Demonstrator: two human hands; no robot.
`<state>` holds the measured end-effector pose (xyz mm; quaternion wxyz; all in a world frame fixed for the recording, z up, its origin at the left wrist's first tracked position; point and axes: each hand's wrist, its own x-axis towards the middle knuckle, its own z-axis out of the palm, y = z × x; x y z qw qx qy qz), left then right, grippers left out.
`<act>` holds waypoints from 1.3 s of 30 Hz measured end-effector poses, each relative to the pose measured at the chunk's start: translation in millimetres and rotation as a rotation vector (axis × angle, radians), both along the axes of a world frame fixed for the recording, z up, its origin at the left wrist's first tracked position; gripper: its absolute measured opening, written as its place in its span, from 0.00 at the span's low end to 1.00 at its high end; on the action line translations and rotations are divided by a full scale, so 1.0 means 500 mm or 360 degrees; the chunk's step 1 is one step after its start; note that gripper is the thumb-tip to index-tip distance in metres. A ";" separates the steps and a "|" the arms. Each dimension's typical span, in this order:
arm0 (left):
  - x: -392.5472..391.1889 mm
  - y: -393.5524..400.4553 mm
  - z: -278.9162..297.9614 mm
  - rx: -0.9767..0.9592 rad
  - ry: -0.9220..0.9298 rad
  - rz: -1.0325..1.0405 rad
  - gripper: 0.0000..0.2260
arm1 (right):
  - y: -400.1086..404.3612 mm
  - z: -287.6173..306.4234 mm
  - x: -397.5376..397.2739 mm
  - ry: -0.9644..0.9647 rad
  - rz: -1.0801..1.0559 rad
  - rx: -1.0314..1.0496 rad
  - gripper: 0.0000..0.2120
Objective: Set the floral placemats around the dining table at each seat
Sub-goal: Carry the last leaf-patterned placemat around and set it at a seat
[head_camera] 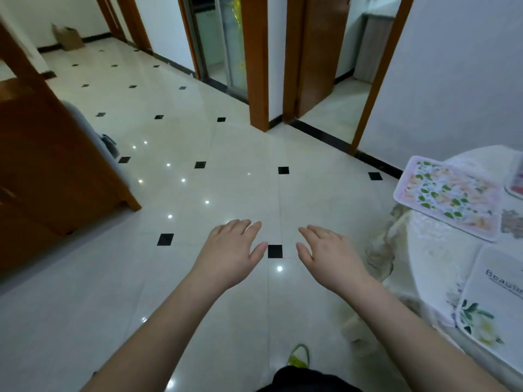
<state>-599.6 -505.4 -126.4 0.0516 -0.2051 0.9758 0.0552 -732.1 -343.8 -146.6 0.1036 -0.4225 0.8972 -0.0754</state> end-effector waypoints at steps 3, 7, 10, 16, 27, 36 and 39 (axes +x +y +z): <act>-0.113 -0.021 0.008 0.0000 0.0009 -0.0089 0.25 | -0.014 -0.005 -0.088 -0.0017 -0.0060 -0.0009 0.23; -0.234 -0.047 0.020 -0.0047 0.0006 -0.0142 0.26 | -0.032 -0.003 -0.190 -0.0005 -0.0106 -0.0019 0.23; -0.306 -0.060 0.018 -0.0055 0.0001 -0.0200 0.26 | -0.042 -0.009 -0.251 -0.0031 -0.0129 0.0023 0.24; -0.441 -0.086 0.005 -0.0046 -0.0027 -0.0348 0.26 | -0.060 -0.028 -0.345 -0.0105 -0.0282 0.0006 0.25; -0.716 -0.199 -0.045 -0.0002 0.0067 -0.0685 0.26 | -0.170 -0.045 -0.554 -0.0027 -0.0621 0.0079 0.26; -0.900 -0.336 -0.035 -0.0022 0.0105 -0.0955 0.26 | -0.279 -0.010 -0.676 -0.0003 -0.0975 0.0060 0.26; -0.959 -0.329 -0.032 -0.0006 0.0125 -0.1052 0.26 | -0.265 -0.011 -0.715 0.0007 -0.1169 0.0051 0.26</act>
